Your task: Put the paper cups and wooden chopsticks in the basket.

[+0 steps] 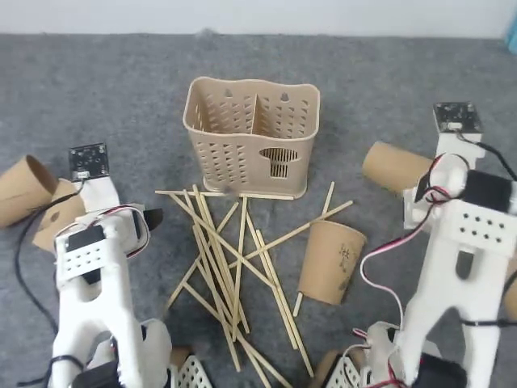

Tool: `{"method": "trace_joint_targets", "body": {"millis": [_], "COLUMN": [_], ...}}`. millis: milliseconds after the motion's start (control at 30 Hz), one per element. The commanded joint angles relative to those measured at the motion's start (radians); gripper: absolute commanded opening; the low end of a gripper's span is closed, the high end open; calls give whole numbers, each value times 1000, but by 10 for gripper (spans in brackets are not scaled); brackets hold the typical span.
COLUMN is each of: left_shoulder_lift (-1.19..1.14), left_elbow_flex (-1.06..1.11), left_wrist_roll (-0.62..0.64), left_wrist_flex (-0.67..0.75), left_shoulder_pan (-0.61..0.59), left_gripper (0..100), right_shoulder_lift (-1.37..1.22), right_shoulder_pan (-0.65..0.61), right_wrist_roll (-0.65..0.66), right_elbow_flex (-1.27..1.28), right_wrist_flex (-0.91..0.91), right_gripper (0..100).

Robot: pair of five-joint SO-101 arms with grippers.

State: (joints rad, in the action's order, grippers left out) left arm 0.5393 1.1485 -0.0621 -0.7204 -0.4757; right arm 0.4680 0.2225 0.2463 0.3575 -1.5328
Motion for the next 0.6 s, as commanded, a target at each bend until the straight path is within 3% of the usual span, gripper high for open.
{"method": "trace_joint_targets", "body": {"millis": [0, 233, 567], "left_shoulder_lift": [29, 29, 28], "left_elbow_flex": [-1, -1, -1], "left_wrist_roll": [-9, -11, -11], "left_wrist_flex": [18, 20, 23], "left_shoulder_pan": [0, 0, 3], "left_gripper": [319, 319, 319], "right_shoulder_lift": [-41, -206, -407], "right_shoulder_pan": [13, 8, 8], "right_wrist_roll": [12, -81, -84], "right_elbow_flex": [9, 31, 26], "right_wrist_flex": [124, 315, 533], "right_gripper": [188, 188, 187]}}
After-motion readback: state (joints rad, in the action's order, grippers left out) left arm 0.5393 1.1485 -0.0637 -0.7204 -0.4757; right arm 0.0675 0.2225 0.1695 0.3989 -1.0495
